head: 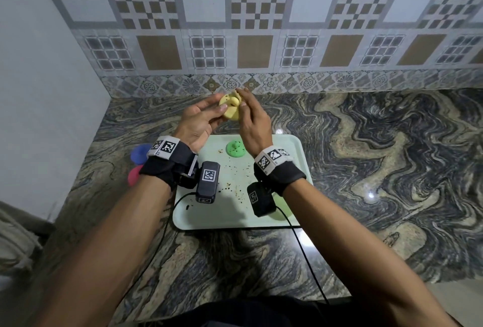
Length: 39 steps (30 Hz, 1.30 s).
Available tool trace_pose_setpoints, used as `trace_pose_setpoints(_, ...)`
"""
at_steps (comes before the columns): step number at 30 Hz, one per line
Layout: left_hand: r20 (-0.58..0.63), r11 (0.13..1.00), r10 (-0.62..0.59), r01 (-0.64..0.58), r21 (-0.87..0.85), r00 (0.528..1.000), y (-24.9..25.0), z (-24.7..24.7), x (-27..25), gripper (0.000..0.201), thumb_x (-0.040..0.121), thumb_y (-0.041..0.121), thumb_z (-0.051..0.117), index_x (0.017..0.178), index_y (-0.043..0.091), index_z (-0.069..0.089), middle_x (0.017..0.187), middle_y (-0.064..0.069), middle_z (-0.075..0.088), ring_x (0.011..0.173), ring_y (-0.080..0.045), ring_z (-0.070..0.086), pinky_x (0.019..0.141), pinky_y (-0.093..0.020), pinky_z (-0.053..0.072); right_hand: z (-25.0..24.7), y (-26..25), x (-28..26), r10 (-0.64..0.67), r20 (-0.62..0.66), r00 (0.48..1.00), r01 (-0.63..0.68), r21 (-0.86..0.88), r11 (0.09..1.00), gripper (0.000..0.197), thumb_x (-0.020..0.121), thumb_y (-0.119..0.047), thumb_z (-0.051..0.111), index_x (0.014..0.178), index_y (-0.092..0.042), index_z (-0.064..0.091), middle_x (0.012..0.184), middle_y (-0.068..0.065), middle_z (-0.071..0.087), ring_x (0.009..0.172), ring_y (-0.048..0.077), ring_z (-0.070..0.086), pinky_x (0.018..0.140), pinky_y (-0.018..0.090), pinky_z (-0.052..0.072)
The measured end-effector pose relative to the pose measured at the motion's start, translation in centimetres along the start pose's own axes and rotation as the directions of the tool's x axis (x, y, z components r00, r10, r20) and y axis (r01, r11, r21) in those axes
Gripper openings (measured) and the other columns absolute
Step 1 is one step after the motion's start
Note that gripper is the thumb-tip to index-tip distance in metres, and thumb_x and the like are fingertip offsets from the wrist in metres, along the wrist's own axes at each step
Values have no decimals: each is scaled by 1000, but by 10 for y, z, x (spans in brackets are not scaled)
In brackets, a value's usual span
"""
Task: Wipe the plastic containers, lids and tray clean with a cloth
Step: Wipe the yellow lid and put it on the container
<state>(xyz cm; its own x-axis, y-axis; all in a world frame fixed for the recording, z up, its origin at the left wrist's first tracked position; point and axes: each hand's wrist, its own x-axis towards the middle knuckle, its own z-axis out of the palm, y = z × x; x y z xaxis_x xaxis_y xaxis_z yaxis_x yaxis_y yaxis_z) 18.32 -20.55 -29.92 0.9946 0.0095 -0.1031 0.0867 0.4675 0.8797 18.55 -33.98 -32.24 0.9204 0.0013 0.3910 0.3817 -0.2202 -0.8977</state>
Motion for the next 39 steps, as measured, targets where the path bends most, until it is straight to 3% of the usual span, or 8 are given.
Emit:
trace_pose_setpoints(5, 56, 1000, 8, -9, 13, 998, 11, -3, 0, 18, 91, -2, 56, 104, 8, 65, 93, -3, 75, 88, -14, 71, 79, -27, 59, -15, -14, 15, 26, 146, 989, -22, -32, 999, 38, 101, -24, 40, 135, -20, 57, 139, 3, 57, 126, 16, 54, 107, 35, 45)
trace_pose_setpoints(11, -147, 998, 66, -69, -11, 987, 2, 16, 5, 29, 93, 11, 60, 119, -2, 61, 104, -13, 71, 90, -19, 69, 73, -30, 59, -6, -18, 12, 5, -65, 998, -6, -23, 1000, 26, 101, -18, 48, 126, -14, 54, 113, -8, 63, 97, 5, 59, 79, 6, 44)
trace_pose_setpoints(13, -100, 997, 44, -38, 60, 994, -2, 22, 0, 37, 93, 4, 59, 129, -2, 55, 118, -16, 66, 103, -23, 67, 82, -33, 59, -7, -16, 13, 31, -98, 995, -33, -22, 999, 25, 100, -18, 48, 124, -13, 55, 112, -7, 63, 98, 7, 60, 85, 12, 48)
trace_pose_setpoints(16, -74, 992, 53, -44, 118, 996, -5, 23, -4, 49, 88, -10, 57, 135, -2, 48, 129, -15, 61, 114, -24, 63, 90, -31, 56, -11, -10, 13, 44, -64, 997, -50, -83, 995, 31, 99, -25, 49, 127, -17, 59, 130, 2, 62, 117, 15, 59, 102, 38, 48)
trace_pose_setpoints(20, -109, 994, 81, -72, 83, 991, -2, 22, -5, 48, 86, -15, 56, 132, -3, 49, 126, -20, 61, 101, -21, 66, 76, -25, 58, -14, -13, 5, 46, 26, 999, -44, -80, 996, 39, 101, -21, 49, 138, -12, 53, 152, 4, 42, 140, 15, 38, 116, 30, 32)
trace_pose_setpoints(30, -26, 950, 166, -153, 272, 986, 16, 15, -6, 48, 80, -13, 66, 125, -2, 55, 109, -11, 69, 100, -22, 68, 73, -31, 59, -20, -38, 13, 1, 8, 1000, 0, -194, 981, 35, 93, -21, 56, 126, -15, 65, 123, 5, 69, 113, 18, 64, 102, 39, 49)
trace_pose_setpoints(35, 96, 890, 175, -199, 411, 980, 32, 3, -10, 51, 80, -15, 65, 128, -3, 54, 115, -17, 66, 105, -24, 66, 79, -35, 60, -25, -45, 20, 14, 59, 998, -3, -177, 984, 34, 93, -16, 57, 126, -18, 66, 124, 4, 68, 106, 11, 65, 97, 25, 51)
trace_pose_setpoints(39, 152, 892, 129, -181, 414, 980, 32, 4, -14, 50, 80, -16, 63, 128, -4, 54, 115, -12, 65, 101, -15, 66, 80, -27, 59, -27, -48, 32, 63, 60, 996, -52, -166, 985, 36, 93, -23, 61, 127, -14, 63, 118, 7, 70, 105, 17, 66, 96, 40, 53)
